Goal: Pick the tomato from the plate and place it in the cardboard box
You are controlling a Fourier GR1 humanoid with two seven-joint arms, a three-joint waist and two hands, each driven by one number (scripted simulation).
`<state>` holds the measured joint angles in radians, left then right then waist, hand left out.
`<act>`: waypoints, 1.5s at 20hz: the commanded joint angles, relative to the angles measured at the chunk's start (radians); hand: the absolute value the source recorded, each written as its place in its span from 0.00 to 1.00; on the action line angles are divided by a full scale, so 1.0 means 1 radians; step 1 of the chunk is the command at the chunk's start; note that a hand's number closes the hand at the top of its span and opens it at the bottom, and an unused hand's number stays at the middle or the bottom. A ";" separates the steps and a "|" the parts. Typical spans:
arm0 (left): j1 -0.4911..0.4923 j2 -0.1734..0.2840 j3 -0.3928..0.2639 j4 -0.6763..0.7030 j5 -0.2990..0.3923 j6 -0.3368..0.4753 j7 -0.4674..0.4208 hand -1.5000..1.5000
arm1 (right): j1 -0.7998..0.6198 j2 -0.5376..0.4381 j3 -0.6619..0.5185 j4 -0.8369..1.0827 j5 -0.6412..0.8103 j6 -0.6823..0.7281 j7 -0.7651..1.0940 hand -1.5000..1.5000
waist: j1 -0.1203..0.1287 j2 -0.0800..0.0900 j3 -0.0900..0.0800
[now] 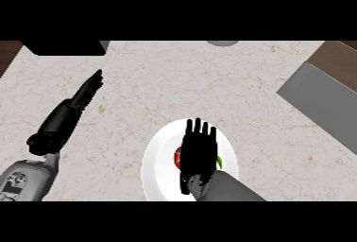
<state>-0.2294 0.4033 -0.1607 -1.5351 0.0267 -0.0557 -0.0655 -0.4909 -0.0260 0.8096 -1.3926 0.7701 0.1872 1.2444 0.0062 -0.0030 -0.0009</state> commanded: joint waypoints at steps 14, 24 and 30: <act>0.069 -0.016 0.032 -0.058 -0.041 -0.037 -0.002 0.50 | -0.077 0.025 0.068 0.148 0.137 -0.053 0.012 1.00 | 0.009 0.001 0.001; -0.017 -0.036 0.061 0.000 -0.038 -0.054 0.003 0.50 | -0.093 -0.225 -0.040 -0.019 -0.039 -0.119 -0.762 1.00 | 0.001 0.008 0.003; -0.019 -0.045 0.075 0.017 -0.041 -0.066 0.008 0.50 | -0.133 -0.395 -0.155 -0.088 0.012 -0.172 -0.954 1.00 | -0.011 0.003 0.001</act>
<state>-0.2255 0.3618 -0.0964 -1.5293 -0.0152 -0.1136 -0.0716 -0.6036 -0.3314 0.7086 -1.4380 0.7655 0.0428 0.4169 0.0014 0.0009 0.0008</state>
